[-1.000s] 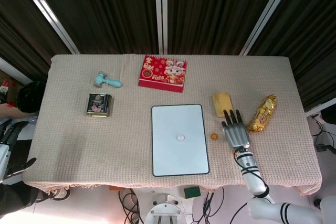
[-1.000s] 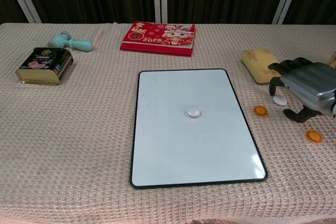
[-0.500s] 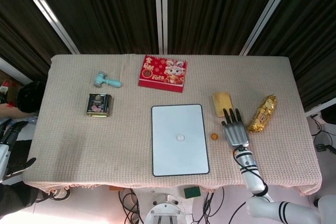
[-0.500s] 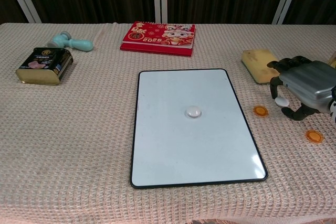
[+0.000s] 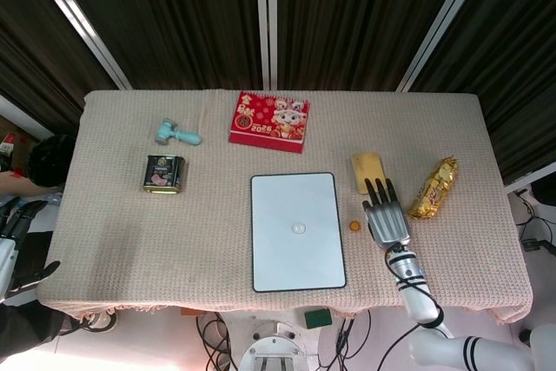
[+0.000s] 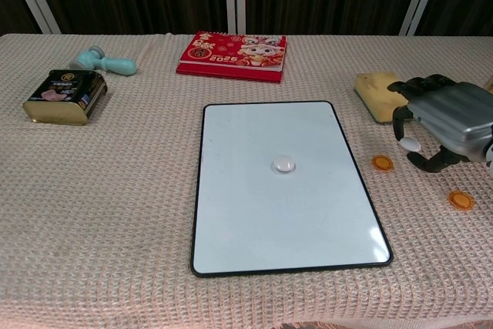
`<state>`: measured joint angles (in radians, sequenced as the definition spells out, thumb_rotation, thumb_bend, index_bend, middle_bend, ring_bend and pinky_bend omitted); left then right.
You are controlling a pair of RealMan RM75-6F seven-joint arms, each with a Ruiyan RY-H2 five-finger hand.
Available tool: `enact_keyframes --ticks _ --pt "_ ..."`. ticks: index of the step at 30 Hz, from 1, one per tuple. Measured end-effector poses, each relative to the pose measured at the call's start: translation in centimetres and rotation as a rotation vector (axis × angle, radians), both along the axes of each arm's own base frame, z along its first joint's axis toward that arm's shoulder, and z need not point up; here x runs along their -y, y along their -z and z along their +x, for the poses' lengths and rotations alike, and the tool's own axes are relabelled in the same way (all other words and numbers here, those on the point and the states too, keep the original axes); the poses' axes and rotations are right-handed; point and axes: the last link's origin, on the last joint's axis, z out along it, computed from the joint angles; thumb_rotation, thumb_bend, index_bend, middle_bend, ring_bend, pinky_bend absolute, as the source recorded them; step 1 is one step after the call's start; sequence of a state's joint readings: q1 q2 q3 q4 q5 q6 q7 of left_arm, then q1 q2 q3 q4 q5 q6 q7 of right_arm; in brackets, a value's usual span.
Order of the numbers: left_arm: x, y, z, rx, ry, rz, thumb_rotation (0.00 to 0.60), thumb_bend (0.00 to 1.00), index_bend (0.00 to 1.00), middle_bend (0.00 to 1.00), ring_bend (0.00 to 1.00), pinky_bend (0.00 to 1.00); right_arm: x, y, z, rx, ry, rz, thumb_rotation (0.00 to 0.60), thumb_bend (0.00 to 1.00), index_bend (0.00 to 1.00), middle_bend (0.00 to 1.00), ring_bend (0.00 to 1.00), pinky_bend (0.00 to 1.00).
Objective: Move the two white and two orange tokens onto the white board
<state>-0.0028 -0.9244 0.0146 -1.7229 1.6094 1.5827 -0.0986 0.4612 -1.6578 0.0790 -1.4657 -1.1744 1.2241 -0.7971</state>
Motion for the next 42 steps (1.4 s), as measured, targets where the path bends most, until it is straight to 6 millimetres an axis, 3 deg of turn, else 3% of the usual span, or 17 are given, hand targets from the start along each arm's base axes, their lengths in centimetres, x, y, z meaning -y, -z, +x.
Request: enact_keyframes --ticks 8,16,42 --pt "0.0 0.1 0.1 -0.002 0.003 -0.003 0.600 0.10 0.11 0.14 0.00 0.12 -1.7 0.2 4.8 0.049 -0.142 0.060 0.600 0.40 0.50 0.00 0.00 0.00" --pt "0.1 -0.2 -0.1 0.004 0.001 0.007 0.600 0.10 0.11 0.14 0.00 0.12 -1.8 3.2 8.1 0.007 -0.199 0.127 0.600 0.40 0.50 0.00 0.00 0.00" --pt "0.1 -0.5 -0.3 0.014 0.000 0.009 0.600 0.10 0.11 0.14 0.00 0.12 -1.0 5.9 8.8 -0.044 -0.199 0.147 0.600 0.39 0.48 0.00 0.00 0.00"
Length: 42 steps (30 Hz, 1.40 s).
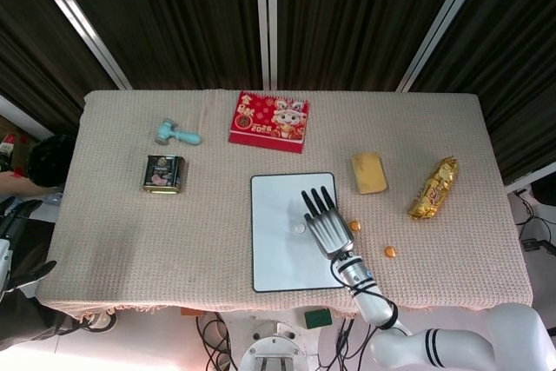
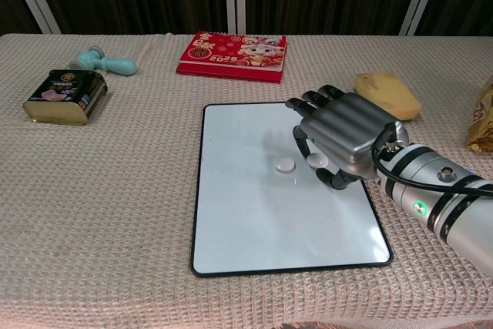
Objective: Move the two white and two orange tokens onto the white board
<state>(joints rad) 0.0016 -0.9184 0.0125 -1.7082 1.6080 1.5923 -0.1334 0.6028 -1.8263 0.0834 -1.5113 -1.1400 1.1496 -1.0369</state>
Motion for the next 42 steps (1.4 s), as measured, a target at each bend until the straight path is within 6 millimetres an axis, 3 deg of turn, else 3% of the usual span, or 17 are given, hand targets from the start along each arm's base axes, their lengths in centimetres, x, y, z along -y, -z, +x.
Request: enact_keyframes --ticks 25,29,34,42 --pt "0.1 -0.2 -0.1 0.007 0.001 0.007 0.600 0.10 0.11 0.14 0.00 0.12 0.1 1.2 1.1 -0.013 -0.017 0.016 0.600 0.39 0.45 0.00 0.00 0.00" --pt "0.1 -0.2 -0.1 0.007 0.000 0.006 0.600 0.10 0.11 0.14 0.00 0.12 0.1 1.2 1.0 -0.021 -0.018 0.013 0.600 0.38 0.39 0.00 0.00 0.00" --pt "0.1 -0.2 0.0 0.006 0.002 0.005 0.600 0.10 0.11 0.14 0.00 0.12 0.0 1.1 1.0 -0.017 -0.016 0.023 0.600 0.36 0.25 0.00 0.00 0.00" --pt "0.1 -0.2 0.0 0.004 0.001 0.005 0.600 0.10 0.11 0.14 0.00 0.12 -0.1 0.8 0.9 -0.009 -0.018 0.020 0.600 0.36 0.19 0.00 0.00 0.00"
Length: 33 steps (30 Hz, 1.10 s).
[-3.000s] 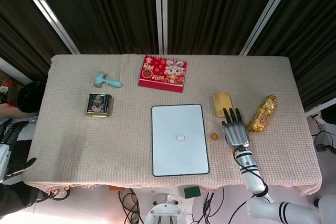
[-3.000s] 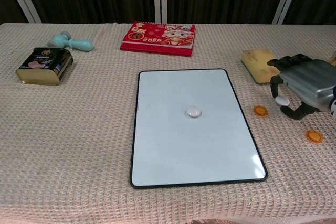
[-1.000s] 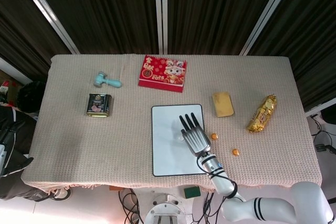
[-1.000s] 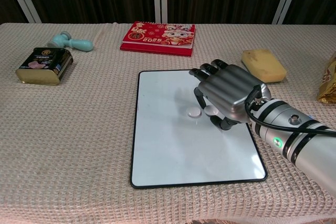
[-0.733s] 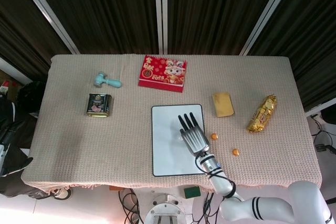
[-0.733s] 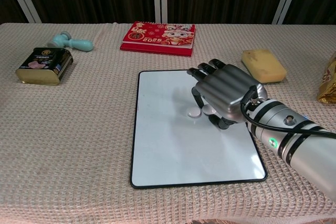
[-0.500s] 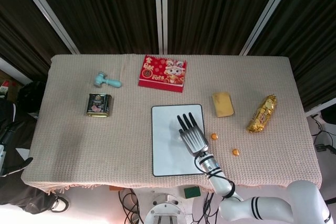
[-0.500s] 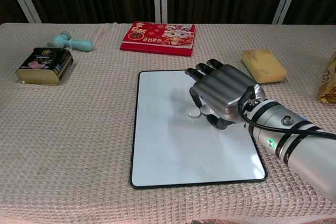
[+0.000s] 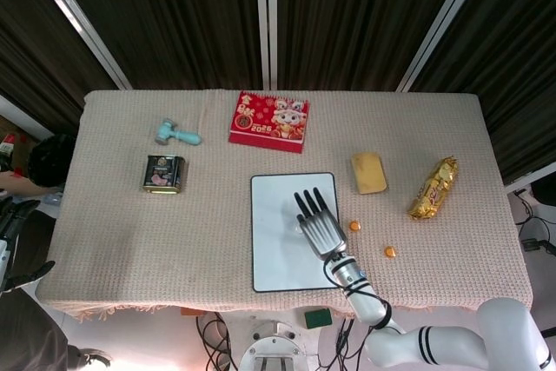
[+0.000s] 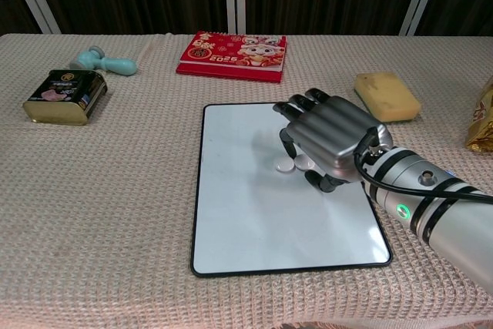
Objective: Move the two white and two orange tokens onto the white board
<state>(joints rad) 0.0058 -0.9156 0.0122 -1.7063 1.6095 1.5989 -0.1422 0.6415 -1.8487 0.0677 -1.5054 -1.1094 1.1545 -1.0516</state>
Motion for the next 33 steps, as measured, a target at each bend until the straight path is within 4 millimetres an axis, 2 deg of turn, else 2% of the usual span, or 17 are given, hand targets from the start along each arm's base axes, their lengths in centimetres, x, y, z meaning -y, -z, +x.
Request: enact_keyframes --ticks 9,15,18,23,27,33 --pt "0.0 0.1 0.0 -0.003 -0.001 -0.004 0.600 0.10 0.11 0.14 0.00 0.12 -0.4 -1.1 0.0 0.041 -0.012 -0.012 0.600 0.35 0.12 0.00 0.00 0.00" --pt "-0.1 0.2 0.0 -0.005 -0.001 -0.007 0.600 0.10 0.12 0.14 0.00 0.12 -1.0 -3.4 -1.0 0.076 -0.011 -0.050 0.600 0.35 0.11 0.00 0.00 0.00" --pt "-0.1 0.2 0.1 -0.007 -0.001 -0.011 0.600 0.10 0.12 0.14 0.00 0.12 -1.3 -4.9 -2.1 0.081 0.006 -0.082 0.600 0.35 0.14 0.00 0.00 0.00" --pt "0.0 0.4 0.3 -0.012 0.004 -0.014 0.600 0.10 0.12 0.14 0.00 0.12 -1.4 -7.0 -5.0 0.070 0.077 -0.126 0.600 0.35 0.29 0.00 0.00 0.00" --pt "0.0 0.5 0.4 -0.014 0.004 -0.014 0.600 0.10 0.12 0.14 0.00 0.12 -1.2 -7.5 -6.9 0.061 0.147 -0.133 0.600 0.35 0.35 0.00 0.00 0.00" --pt "-0.1 0.6 0.3 -0.017 0.001 -0.019 0.600 0.10 0.12 0.14 0.00 0.12 -1.0 -7.1 -8.5 0.052 0.192 -0.124 0.600 0.35 0.36 0.00 0.00 0.00"
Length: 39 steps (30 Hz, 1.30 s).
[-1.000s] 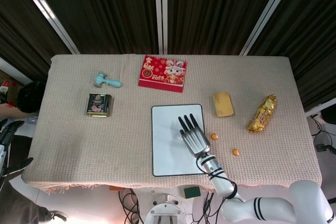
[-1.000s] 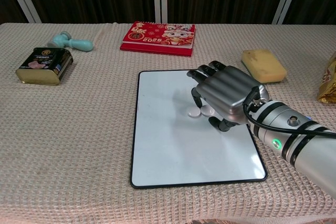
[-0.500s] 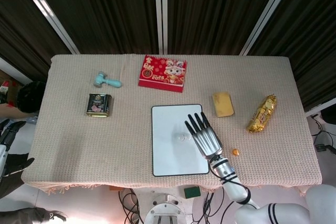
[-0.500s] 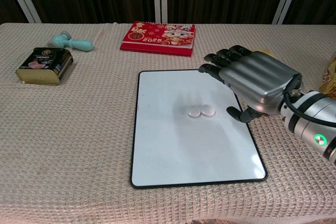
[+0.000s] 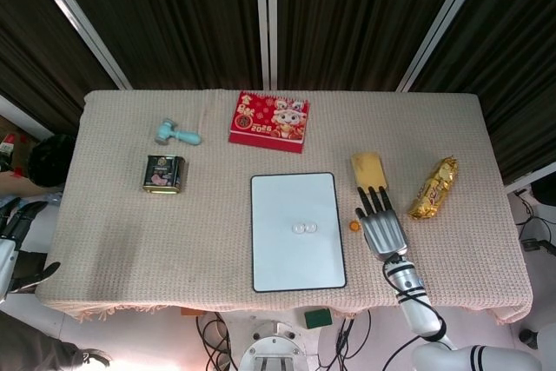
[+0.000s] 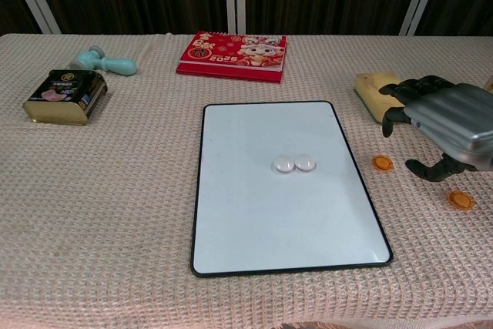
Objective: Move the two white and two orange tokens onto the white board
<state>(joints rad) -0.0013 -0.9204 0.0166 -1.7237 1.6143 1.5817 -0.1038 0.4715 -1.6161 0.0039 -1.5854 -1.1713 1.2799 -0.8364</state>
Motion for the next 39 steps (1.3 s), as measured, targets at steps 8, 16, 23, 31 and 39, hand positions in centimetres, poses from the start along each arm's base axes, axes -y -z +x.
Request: enact_keyframes --ticks 8,16,23,31,39 --pt "0.0 -0.1 -0.1 0.003 -0.003 0.004 0.600 0.10 0.12 0.14 0.00 0.12 0.2 1.3 0.2 0.000 -0.002 0.021 0.600 0.35 0.37 0.00 0.00 0.00" --pt "0.0 -0.2 -0.2 0.006 -0.002 0.006 0.600 0.10 0.12 0.14 0.00 0.12 0.3 2.1 0.0 -0.013 0.007 0.029 0.600 0.35 0.40 0.00 0.00 0.00" --pt "0.0 -0.2 -0.2 0.006 -0.003 0.006 0.600 0.10 0.12 0.14 0.00 0.12 0.6 2.1 0.0 -0.014 0.009 0.026 0.600 0.35 0.42 0.00 0.00 0.00" --pt "0.0 -0.2 -0.2 0.005 -0.006 0.005 0.600 0.10 0.12 0.14 0.00 0.12 0.7 2.3 0.2 -0.010 0.004 0.020 0.600 0.37 0.46 0.00 0.00 0.00" --pt "0.0 -0.3 -0.3 0.006 -0.008 0.008 0.600 0.10 0.12 0.14 0.00 0.12 0.7 2.3 0.5 0.003 -0.004 0.011 0.600 0.39 0.49 0.00 0.00 0.00"
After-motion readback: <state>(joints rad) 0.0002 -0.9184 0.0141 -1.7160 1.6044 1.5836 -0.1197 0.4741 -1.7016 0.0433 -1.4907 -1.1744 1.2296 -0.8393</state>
